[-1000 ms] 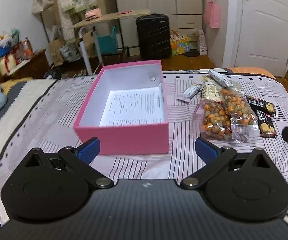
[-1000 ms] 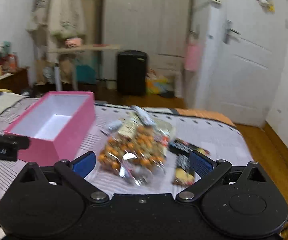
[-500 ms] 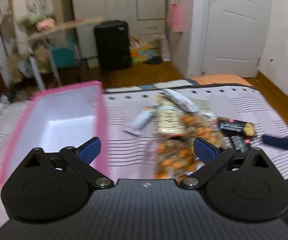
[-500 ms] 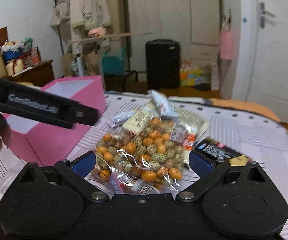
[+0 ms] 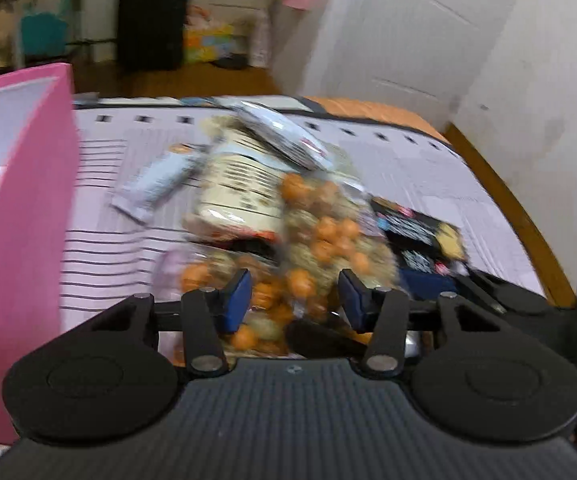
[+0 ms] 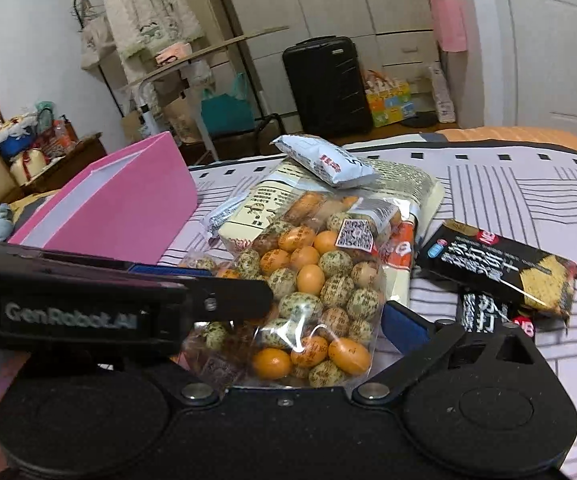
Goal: Organize snacks
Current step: 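Reach the left gripper to the clear nut bag and grasp it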
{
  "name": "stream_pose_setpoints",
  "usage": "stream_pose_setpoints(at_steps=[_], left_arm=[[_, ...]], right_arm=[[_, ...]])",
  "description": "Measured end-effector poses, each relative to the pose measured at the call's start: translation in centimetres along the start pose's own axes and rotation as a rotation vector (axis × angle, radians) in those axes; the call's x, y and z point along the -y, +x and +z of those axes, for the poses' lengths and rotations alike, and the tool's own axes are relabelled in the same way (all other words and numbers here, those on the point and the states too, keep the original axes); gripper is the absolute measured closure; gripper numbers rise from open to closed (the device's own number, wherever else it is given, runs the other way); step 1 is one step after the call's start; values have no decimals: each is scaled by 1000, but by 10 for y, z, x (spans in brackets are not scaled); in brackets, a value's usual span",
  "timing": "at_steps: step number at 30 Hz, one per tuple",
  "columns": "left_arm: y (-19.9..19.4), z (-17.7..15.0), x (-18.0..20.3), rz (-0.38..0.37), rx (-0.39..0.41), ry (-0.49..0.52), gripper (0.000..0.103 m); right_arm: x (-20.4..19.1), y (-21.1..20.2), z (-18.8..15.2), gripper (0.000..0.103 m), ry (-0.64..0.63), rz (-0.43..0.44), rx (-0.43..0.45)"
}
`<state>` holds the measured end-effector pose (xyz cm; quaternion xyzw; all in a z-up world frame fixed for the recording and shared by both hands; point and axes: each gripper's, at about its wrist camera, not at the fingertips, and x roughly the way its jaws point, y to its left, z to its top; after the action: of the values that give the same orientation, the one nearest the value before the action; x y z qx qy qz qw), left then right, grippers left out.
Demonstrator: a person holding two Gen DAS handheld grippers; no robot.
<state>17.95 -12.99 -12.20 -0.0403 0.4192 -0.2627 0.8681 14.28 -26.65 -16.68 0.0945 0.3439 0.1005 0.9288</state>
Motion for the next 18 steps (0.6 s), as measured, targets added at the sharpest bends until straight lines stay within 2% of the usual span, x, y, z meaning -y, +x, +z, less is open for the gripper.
stream_pose_setpoints(at_steps=[3,5,8,11,18], left_arm=[[1,-3,8,-2,-5,34,56],[2,-2,8,-42,-36,2,55],[1,0,12,-26,-55,-22,52],[6,2,14,-19,-77,-29,51],[5,4,6,-52,-108,-83,51]], right_arm=[[-8,1,-2,4,-9,-30,-8],[-10,1,-2,5,-6,-34,-9],[-4,5,-1,0,-21,-28,-24],[6,15,2,0,63,-40,-67],[-22,-6,-5,7,-28,-94,-59]])
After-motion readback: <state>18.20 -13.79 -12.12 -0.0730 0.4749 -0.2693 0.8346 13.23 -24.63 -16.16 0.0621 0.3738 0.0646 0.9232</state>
